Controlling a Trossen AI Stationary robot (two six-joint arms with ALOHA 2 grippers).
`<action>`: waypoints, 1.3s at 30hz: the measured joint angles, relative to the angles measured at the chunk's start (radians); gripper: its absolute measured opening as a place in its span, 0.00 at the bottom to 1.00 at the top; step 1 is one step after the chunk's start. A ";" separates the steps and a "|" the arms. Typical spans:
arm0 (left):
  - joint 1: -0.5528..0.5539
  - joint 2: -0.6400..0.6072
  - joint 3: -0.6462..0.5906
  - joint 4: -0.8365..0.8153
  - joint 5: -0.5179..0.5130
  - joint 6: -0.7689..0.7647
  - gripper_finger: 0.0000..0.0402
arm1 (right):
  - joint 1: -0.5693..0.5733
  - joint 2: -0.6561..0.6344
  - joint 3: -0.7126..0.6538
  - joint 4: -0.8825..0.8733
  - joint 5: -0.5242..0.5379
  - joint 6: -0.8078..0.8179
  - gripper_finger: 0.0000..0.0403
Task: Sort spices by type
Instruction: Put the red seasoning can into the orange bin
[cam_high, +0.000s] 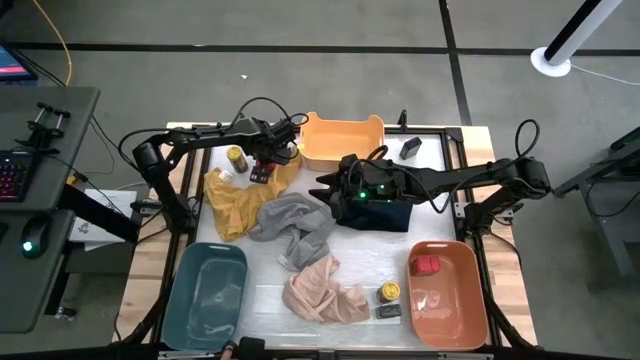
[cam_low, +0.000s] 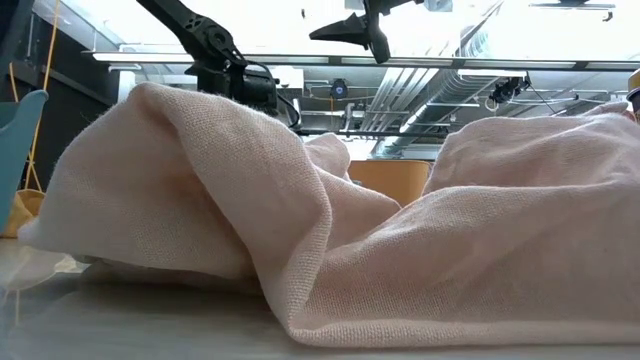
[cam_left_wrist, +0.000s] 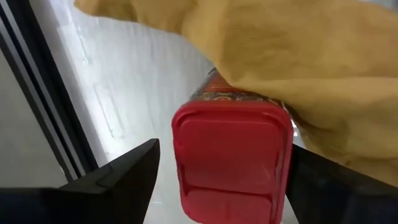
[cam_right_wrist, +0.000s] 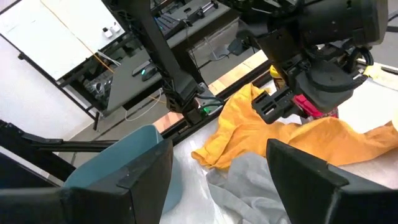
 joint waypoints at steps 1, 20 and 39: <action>0.000 0.000 0.000 -0.001 -0.001 -0.015 0.72 | 0.000 0.000 0.000 0.000 0.000 0.000 0.63; 0.019 -0.166 0.221 0.013 -0.045 -0.323 0.45 | 0.000 -0.128 0.000 0.023 -0.006 -0.134 0.63; -0.381 -0.312 0.227 0.106 0.338 -0.430 0.45 | 0.092 -0.281 0.000 -0.178 0.071 -0.189 0.63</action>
